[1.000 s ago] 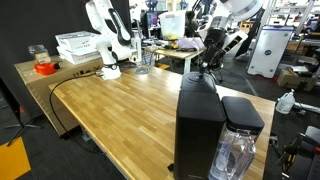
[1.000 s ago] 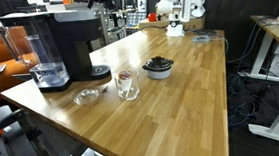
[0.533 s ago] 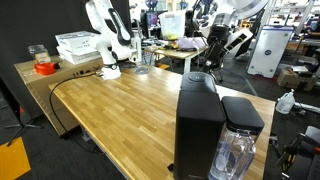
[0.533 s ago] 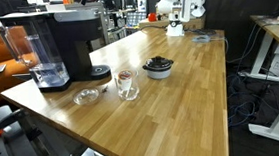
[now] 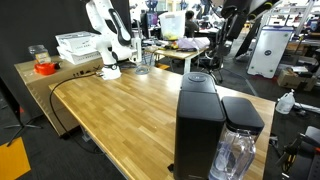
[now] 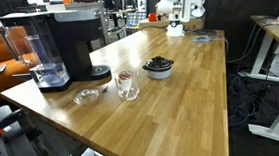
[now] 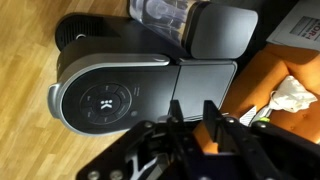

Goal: Close the coffee maker

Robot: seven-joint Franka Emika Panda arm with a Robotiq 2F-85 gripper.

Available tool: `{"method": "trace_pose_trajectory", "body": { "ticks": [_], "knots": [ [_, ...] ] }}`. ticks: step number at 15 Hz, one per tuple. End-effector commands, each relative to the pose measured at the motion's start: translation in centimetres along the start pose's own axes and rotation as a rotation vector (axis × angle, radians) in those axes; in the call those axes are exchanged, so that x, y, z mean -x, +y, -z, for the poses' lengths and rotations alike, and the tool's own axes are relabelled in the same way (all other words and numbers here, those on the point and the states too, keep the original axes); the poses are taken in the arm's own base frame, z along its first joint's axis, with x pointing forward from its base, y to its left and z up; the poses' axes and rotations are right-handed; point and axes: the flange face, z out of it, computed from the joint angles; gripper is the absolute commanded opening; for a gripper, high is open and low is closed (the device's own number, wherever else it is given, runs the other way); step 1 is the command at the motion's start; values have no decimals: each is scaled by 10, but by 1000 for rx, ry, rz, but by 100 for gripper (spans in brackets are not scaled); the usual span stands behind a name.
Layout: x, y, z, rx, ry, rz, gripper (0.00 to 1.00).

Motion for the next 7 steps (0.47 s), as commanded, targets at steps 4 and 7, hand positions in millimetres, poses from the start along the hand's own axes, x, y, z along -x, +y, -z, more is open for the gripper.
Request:
{"method": "trace_pose_trajectory", "body": {
  "ticks": [4,7],
  "knots": [
    [13,-34,4,26,-8,-54,56],
    [14,-26,-1,16,-16,-64,68]
  ]
}}
